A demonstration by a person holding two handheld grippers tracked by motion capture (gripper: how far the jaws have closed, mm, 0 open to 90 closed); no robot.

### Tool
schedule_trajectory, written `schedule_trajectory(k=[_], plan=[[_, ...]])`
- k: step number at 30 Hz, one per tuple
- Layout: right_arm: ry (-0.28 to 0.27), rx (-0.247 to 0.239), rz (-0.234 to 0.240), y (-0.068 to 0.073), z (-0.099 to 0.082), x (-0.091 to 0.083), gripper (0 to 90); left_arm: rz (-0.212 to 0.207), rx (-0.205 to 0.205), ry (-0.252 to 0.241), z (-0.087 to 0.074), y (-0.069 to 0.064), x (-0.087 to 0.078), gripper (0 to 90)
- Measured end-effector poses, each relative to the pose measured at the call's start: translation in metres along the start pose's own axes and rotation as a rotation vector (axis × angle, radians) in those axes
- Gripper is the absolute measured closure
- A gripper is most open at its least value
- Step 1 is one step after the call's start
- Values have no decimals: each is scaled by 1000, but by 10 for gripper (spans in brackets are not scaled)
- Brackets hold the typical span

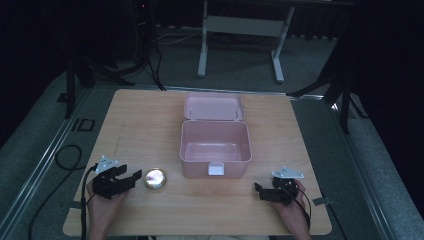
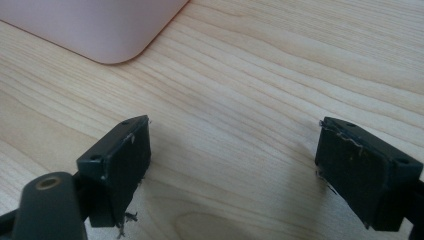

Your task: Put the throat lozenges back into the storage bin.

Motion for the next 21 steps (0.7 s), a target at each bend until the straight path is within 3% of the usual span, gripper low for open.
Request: schedule_trajectory(k=[10, 21], plan=[[0, 0, 0, 0, 0, 0, 144, -1, 33, 19, 6, -3, 1, 344], [0, 0, 0, 0, 0, 0, 144, -23, 91, 80, 15, -10, 6, 325]])
Point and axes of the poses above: each handheld gripper's, and its own axes: x roughly forward along the jaws, z roughly out of its top, y roughly to its left, the point moved 4 cm from there along x, roughly forward along the jaws, and after that the axes turned 5 degrees about -z, right-handed, at the moved point
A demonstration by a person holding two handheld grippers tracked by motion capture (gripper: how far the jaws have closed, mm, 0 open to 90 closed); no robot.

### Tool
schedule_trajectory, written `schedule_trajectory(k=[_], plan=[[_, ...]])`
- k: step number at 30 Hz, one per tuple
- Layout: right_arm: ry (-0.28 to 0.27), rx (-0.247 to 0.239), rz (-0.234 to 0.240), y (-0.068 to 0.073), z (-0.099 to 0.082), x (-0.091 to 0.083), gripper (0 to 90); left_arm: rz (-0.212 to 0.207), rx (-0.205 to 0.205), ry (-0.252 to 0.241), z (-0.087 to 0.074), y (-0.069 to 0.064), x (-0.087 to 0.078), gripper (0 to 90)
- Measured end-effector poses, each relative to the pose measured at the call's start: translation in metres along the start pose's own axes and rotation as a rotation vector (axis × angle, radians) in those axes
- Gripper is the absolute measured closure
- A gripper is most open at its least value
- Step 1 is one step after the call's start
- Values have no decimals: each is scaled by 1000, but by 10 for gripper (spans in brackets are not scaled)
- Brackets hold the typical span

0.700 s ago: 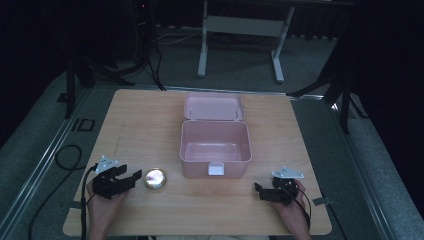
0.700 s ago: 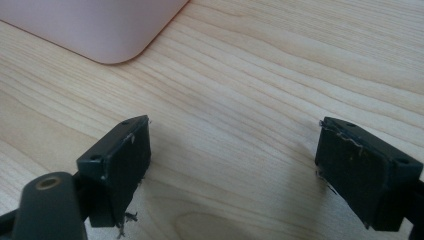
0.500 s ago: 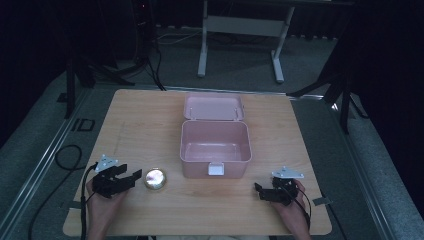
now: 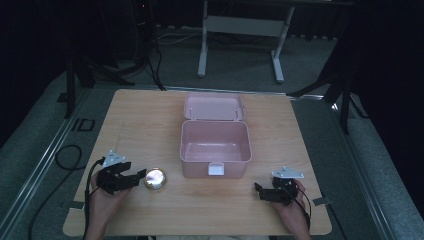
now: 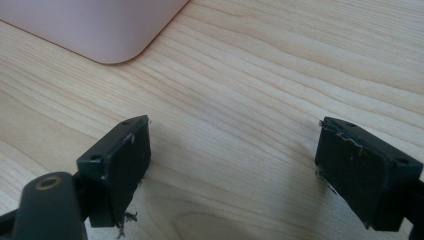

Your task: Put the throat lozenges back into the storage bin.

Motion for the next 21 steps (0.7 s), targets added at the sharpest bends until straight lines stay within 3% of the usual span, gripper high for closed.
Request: schedule_trajectory(k=[6, 13, 16, 21], plan=[[0, 0, 0, 0, 0, 0, 144, -14, 23, 27, 3, -3, 4, 299], [0, 0, 0, 0, 0, 0, 144, -50, 95, 84, 11, -9, 9, 258], [0, 0, 0, 0, 0, 0, 144, -62, 147, 128, 14, -13, 13, 247], [0, 0, 0, 0, 0, 0, 144, -76, 183, 162, 15, -15, 16, 215]])
Point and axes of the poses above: each handheld gripper's, and its own axes: x roughly forward along the jaws, z roughly out of its top, y roughly to its left, the point moved 4 cm from there along x, roughly forward along the jaws, and after that the axes turned 5 degrees about -z, right-handed, at the moved point
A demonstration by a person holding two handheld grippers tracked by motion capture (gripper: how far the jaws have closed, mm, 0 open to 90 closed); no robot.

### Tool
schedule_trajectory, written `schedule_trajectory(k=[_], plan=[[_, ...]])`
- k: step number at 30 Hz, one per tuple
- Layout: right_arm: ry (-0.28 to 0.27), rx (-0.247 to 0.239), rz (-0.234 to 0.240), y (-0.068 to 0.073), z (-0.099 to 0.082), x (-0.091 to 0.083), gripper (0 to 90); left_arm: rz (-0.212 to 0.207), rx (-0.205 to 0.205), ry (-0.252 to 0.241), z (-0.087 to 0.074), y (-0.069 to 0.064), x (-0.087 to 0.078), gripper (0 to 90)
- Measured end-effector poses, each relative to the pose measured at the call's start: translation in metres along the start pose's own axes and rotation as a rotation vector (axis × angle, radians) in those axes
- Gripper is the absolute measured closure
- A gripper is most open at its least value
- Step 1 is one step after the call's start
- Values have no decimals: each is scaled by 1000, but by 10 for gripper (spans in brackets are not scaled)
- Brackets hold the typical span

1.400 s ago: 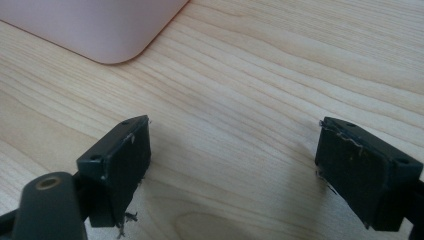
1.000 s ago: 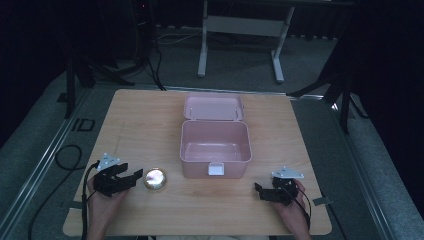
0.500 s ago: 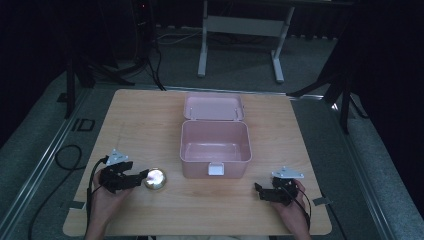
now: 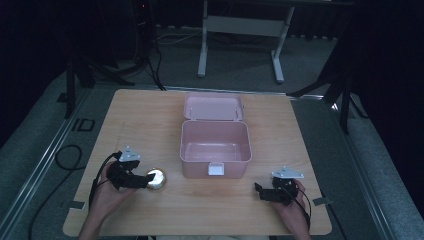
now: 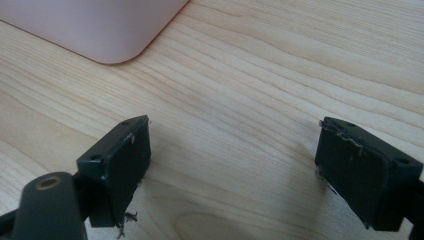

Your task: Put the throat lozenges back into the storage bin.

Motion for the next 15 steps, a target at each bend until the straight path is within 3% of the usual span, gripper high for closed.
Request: schedule_trajectory(k=[1, 4, 15], plan=[[0, 0, 0, 0, 0, 0, 144, -4, 26, 24, 0, -1, 1, 205], [0, 0, 0, 0, 0, 0, 144, -4, 50, 47, 1, -3, 2, 178], [-1, 0, 0, 0, 0, 0, 144, -29, 85, 101, 2, -6, 8, 148]])
Point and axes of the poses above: each handheld gripper's, and its own axes: x roughly forward along the jaws, z roughly out of its top, y roughly to its left, the point moved 4 cm from there along x, roughly forward along the jaws, and after that the axes turned 5 degrees about -z, right-handed, at the moved point
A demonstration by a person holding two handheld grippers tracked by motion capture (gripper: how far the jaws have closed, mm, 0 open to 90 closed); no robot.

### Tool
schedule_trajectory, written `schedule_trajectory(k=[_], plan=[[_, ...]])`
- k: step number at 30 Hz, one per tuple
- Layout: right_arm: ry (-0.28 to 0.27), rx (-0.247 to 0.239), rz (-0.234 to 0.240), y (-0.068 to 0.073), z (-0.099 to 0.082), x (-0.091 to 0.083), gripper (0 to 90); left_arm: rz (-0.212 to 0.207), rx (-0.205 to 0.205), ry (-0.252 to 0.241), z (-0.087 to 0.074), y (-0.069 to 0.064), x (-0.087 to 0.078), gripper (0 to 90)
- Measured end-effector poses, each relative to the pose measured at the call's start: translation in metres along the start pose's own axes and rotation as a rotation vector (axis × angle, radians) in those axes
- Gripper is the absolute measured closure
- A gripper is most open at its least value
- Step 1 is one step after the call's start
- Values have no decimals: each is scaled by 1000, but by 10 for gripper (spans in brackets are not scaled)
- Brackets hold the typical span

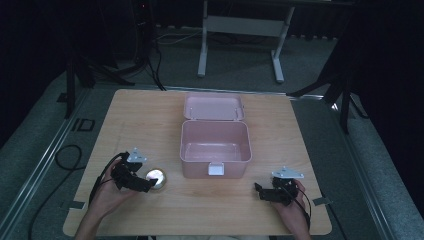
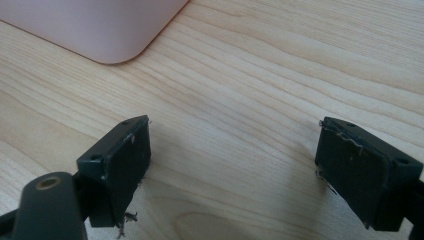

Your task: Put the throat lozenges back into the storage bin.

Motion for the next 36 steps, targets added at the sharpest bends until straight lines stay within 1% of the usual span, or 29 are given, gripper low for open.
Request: schedule_trajectory(k=[4, 6, 11, 14, 16, 17, 18, 19, 22, 32, 36], plan=[[0, 0, 0, 0, 0, 0, 144, -6, 4, 16, 1, 0, 2, 152], [0, 0, 0, 0, 0, 0, 144, -15, 15, 29, 2, -1, 3, 158], [0, -1, -1, 0, 0, 0, 144, -18, 49, 65, 4, -3, 6, 177], [-1, -1, 0, 0, 0, 0, 144, -24, 55, 69, 6, -4, 6, 202], [0, -1, 0, 0, 0, 0, 144, -24, 61, 79, 8, -4, 7, 202], [0, -1, 0, 0, 0, 0, 144, -23, 70, 92, 9, -4, 8, 202], [0, -1, 0, 0, 0, 0, 144, -23, 70, 92, 9, -4, 8, 202], [0, -1, 0, 0, 0, 0, 144, -24, 77, 105, 11, -4, 8, 202], [0, -1, 0, 0, 0, 0, 144, -22, 81, 113, 13, -3, 9, 201], [0, -1, -1, 0, 0, 0, 144, -23, 116, 177, 20, -2, 11, 194], [0, -1, 0, 0, 0, 0, 144, -24, 123, 193, 20, -2, 12, 192]])
Point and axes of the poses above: each handheld gripper's, and its own axes: x roughly forward along the jaws, z roughly out of its top, y roughly to its left, the point moved 4 cm from there along x, roughly forward along the jaws, and after that the axes turned 5 degrees about -z, right-handed, at the moved point
